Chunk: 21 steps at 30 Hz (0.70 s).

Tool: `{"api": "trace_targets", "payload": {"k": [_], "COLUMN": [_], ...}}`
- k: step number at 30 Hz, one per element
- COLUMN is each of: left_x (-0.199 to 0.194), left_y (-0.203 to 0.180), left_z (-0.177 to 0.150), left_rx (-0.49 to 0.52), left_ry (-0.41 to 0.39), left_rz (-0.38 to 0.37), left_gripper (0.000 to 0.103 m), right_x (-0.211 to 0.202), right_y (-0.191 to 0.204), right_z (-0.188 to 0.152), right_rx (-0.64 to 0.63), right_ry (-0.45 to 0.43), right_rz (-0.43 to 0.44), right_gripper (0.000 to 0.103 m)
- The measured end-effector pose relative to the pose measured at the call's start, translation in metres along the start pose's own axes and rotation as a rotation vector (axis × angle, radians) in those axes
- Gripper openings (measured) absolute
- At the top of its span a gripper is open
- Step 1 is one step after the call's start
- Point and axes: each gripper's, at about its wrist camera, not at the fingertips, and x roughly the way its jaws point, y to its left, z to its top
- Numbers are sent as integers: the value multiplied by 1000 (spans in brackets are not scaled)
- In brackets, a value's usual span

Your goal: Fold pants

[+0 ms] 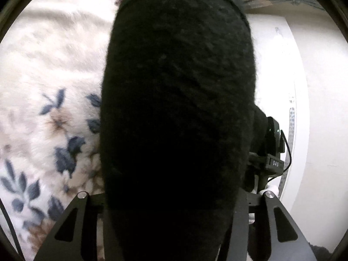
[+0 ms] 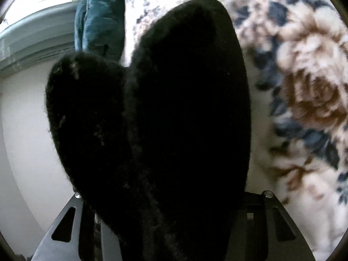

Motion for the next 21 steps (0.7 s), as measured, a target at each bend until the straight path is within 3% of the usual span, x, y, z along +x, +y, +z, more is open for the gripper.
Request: {"api": "trace_targets", "payload": {"k": [2,4,6,12,17,21], "left_x": [-20,-50,-78,-201,-333,-424], "left_y": [-7,-12,-12,1,44,96], "left_z": [-11,-19,-21,-26,-16,-2], "left_rx": [11,30,32,48,95,123], "left_ry": [-20,-45,-62,-117,-150,-150], "left_rz": [9,9,7,5,3,-8], "left_gripper": [44,44,44,44,44,44], "right_x": [5,0,3,31,87,164], "right_y": [18,29,46,139,239,324], "right_z": [-3,27,25,31,44,67], "right_rx": [-19,-25,-36,-87,-135,-150], "right_ry": [-2,-6,-10,-25,-47,-80], "right_rz": [13,34,52,91,112,118], "right_gripper": [51,51,51,51,51,51]}}
